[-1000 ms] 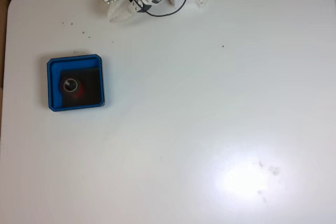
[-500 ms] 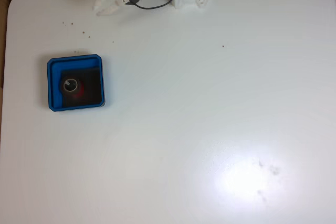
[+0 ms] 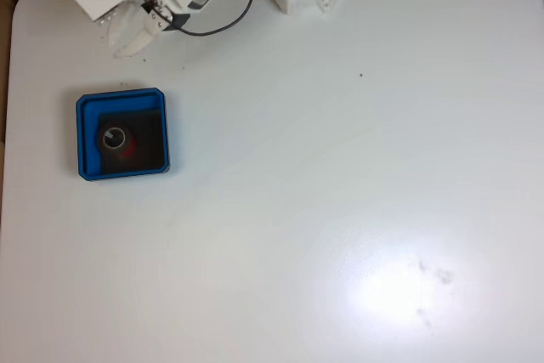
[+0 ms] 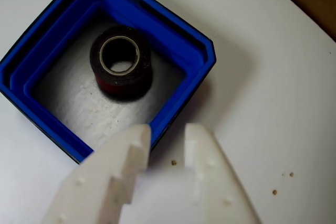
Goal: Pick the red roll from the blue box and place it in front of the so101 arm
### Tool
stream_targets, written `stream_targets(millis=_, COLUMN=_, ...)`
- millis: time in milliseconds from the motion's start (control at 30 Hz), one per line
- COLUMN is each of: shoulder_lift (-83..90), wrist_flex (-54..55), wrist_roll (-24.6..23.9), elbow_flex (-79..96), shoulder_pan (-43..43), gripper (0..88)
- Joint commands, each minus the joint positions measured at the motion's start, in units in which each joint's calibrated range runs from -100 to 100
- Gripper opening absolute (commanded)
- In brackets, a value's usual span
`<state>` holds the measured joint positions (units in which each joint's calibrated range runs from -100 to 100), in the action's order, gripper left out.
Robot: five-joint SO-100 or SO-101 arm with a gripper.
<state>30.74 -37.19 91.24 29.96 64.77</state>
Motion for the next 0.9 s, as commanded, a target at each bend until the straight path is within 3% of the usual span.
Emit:
stream_targets(millis=0, shoulder_lift=-7.5, wrist_flex=1.1, wrist_roll=0.3, elbow_flex=-10.5, shoulder_pan=-0.6, gripper=0.7)
stream_targets(millis=433, shoulder_lift=-31.7, wrist_flex=-0.8, wrist_roll=-0.3, elbow_flex=-32.5, shoulder_pan=-3.1, gripper=0.8)
stream_targets(millis=700, shoulder_lift=-39.3, wrist_flex=-23.0, wrist_roll=-0.3, elbow_flex=-49.5, shoulder_pan=-3.2, gripper=6.1)
stream_targets(millis=867, shoulder_lift=-48.0, wrist_flex=-29.1, wrist_roll=-0.4, elbow_flex=-60.5, shoulder_pan=-3.2, gripper=11.9)
